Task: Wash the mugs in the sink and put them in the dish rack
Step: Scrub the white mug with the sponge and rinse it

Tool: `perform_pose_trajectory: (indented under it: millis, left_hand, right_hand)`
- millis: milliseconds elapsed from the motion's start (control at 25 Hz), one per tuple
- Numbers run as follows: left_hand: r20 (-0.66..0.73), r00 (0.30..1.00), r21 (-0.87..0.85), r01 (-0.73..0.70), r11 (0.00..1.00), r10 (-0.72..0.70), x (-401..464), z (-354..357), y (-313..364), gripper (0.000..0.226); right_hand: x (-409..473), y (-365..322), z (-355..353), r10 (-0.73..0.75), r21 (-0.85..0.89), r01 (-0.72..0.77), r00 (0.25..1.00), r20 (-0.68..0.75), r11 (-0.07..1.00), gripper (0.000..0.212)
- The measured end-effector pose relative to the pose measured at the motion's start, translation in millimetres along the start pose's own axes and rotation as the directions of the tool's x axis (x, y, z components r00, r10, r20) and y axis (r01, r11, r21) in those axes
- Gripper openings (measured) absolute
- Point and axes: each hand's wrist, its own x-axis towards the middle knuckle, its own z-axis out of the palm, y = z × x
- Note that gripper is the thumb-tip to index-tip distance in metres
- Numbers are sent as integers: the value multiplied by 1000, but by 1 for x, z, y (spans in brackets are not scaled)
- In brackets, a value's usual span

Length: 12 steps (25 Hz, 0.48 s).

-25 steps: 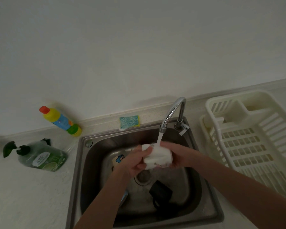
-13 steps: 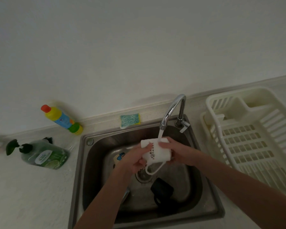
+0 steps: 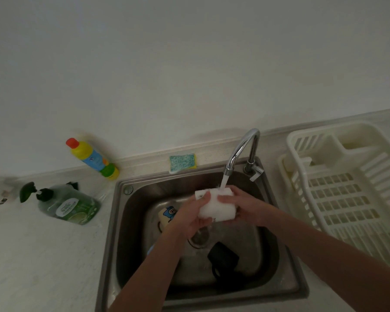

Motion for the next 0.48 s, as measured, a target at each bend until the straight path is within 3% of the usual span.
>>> perform_pose_trajectory:
  millis: [120, 280, 400, 480]
  left_hand:
    - [22, 1000, 59, -13, 998, 12, 5, -3, -5, 51]
    - [-19, 999, -18, 32, 999, -33, 9, -5, -4, 47]
    - [-23, 999, 24, 37, 999, -36, 17, -10, -4, 51]
    - [-31, 999, 36, 32, 999, -31, 17, -9, -4, 48]
  right_hand:
    - [0, 0, 4, 143, 190, -146, 989, 30, 971, 56]
    - [6, 2, 2, 1, 15, -1, 1000, 5, 1000, 66]
    - [1, 2, 4, 93, 96, -102, 992, 90, 990, 62]
    - [1, 1, 0, 64, 112, -71, 996, 66, 991, 62]
